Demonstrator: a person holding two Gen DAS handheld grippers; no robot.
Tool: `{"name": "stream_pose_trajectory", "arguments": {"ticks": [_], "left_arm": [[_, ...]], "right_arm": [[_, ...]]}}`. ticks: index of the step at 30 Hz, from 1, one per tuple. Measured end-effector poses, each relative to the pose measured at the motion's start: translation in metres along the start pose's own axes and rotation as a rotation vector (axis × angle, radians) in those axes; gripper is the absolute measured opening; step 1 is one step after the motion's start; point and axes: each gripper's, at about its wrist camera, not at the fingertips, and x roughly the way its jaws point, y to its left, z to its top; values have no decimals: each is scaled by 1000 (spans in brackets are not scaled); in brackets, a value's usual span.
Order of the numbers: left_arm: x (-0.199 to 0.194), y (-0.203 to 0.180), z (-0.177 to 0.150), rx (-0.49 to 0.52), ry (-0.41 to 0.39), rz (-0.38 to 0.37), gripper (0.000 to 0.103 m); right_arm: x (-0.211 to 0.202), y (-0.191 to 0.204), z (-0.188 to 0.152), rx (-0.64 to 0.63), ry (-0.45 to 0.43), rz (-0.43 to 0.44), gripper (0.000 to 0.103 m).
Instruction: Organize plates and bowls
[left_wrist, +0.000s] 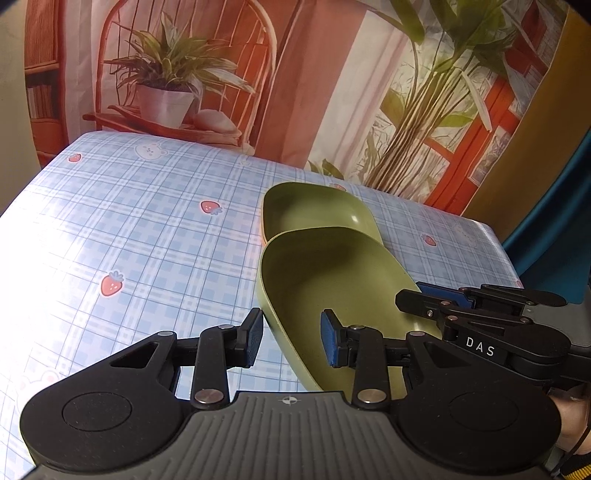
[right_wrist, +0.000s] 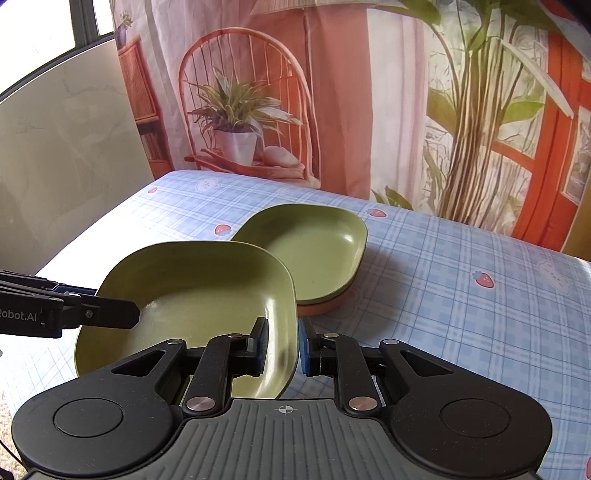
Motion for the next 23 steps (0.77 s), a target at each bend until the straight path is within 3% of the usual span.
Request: {"name": "stream_pose_trajectory", "arguments": {"ticks": [12, 23], "left_arm": [[5, -6, 35, 45, -60, 0, 36], [43, -11, 80, 104, -107, 3, 36]], "right_arm": [[1, -10, 18, 31, -55, 14, 16], [27, -30, 45, 45, -78, -31, 16]]}}
